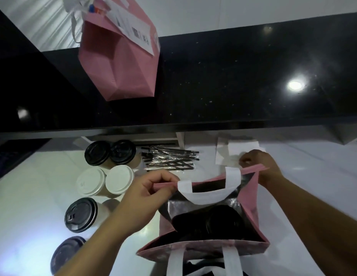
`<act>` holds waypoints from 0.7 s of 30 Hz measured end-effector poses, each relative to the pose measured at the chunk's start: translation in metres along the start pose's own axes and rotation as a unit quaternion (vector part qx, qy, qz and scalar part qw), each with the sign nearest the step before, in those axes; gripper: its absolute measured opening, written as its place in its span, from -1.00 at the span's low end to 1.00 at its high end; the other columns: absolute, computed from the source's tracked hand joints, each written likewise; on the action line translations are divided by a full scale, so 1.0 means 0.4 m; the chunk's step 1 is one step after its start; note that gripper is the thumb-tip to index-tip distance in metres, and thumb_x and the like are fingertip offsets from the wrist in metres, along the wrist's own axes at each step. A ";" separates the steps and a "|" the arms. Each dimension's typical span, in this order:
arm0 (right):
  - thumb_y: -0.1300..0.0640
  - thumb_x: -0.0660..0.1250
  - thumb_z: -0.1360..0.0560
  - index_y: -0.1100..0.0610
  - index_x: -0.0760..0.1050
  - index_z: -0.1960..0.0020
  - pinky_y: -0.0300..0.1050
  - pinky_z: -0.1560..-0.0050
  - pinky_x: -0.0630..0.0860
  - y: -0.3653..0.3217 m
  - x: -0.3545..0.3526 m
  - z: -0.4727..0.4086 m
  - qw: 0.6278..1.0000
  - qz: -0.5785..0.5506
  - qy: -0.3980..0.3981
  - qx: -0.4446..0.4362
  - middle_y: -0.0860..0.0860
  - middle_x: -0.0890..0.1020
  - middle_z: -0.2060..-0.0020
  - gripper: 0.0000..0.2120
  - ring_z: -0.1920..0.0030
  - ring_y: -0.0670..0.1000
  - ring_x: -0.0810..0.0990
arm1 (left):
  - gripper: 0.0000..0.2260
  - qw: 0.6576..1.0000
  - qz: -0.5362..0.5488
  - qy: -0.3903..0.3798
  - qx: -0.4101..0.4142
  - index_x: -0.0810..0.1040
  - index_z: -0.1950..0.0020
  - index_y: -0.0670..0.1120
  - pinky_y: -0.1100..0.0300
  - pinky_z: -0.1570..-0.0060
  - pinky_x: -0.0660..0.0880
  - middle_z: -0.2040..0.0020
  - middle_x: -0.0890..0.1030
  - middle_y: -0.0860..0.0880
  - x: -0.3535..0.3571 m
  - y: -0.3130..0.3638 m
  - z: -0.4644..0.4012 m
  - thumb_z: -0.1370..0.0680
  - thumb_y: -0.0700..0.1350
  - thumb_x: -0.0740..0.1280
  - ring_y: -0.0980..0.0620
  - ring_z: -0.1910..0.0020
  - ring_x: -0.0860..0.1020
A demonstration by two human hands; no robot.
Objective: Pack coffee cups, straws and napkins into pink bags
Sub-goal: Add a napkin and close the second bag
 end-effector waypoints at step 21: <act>-0.04 0.26 -0.60 -0.02 0.51 -0.04 -0.13 -0.10 0.43 0.007 0.037 0.002 0.998 0.031 -0.007 -0.061 -0.10 0.49 -0.01 -0.88 -0.13 0.04 0.49 | -0.84 0.999 -0.033 -0.013 0.032 0.70 0.12 0.00 0.25 0.19 0.54 0.12 0.70 -0.06 0.009 0.017 0.006 -0.43 0.04 0.40 0.01 0.19 0.65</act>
Point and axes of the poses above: each hand's wrist, its own z-axis away from the middle knuckle, its own x-axis out of the palm, y = z × x, the point moved 6 cm from there along -z, towards the middle knuckle
